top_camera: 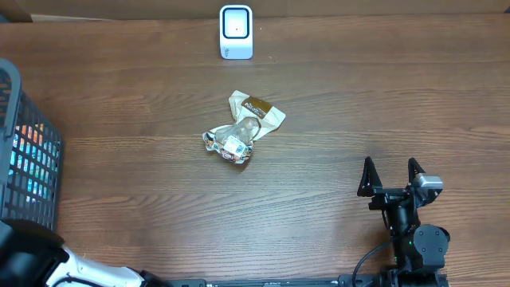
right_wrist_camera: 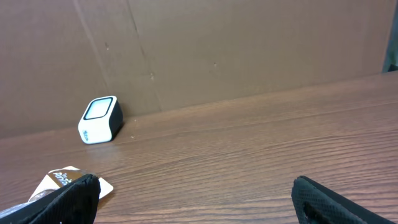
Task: Scan the item barcode
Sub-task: 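Reach the left gripper into the basket and grasp the teal packet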
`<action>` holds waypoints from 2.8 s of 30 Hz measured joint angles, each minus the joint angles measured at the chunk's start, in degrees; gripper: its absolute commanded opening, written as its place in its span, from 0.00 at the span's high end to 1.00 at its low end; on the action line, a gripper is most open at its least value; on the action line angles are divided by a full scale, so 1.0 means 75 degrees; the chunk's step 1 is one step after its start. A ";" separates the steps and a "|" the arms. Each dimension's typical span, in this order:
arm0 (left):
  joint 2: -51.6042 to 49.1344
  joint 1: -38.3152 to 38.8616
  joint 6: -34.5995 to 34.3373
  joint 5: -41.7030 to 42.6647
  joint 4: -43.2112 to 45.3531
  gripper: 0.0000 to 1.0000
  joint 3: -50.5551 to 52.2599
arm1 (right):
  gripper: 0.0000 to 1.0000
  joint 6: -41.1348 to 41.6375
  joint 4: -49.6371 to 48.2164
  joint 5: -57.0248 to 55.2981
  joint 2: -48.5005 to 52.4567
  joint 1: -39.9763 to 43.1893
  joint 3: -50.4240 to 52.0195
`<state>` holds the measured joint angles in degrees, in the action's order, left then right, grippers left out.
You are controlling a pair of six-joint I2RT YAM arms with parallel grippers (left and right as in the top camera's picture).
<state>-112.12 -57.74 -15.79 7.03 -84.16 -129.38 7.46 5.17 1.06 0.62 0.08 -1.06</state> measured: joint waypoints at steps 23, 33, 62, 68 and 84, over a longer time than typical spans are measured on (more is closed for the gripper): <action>-0.3392 0.1294 0.2226 -0.0181 0.1865 0.27 0.0833 | 0.00 0.0000 0.0003 -0.0003 0.0003 0.0000 0.0000; -0.3544 0.1288 0.2396 -0.0233 0.1856 0.95 0.0714 | 0.00 0.0000 -0.0003 -0.0003 0.0003 0.0000 0.0000; -0.3847 0.1288 0.0749 -0.0478 -0.1664 0.96 -0.5403 | 0.00 0.0000 0.0003 -0.0003 0.0003 0.0000 0.0000; -0.3206 0.1288 -0.0006 -0.0653 -0.1661 0.96 -0.5455 | 0.00 -0.0003 -0.0003 0.0000 0.0003 0.0000 0.0000; -0.2634 0.1285 -0.1105 -0.0758 -0.1699 0.96 -0.5555 | 0.00 0.0000 -0.0003 -0.0003 0.0003 0.0000 0.0000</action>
<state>-131.87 -48.10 -24.08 1.34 -96.90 -171.04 7.46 5.15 1.04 0.64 0.08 -1.06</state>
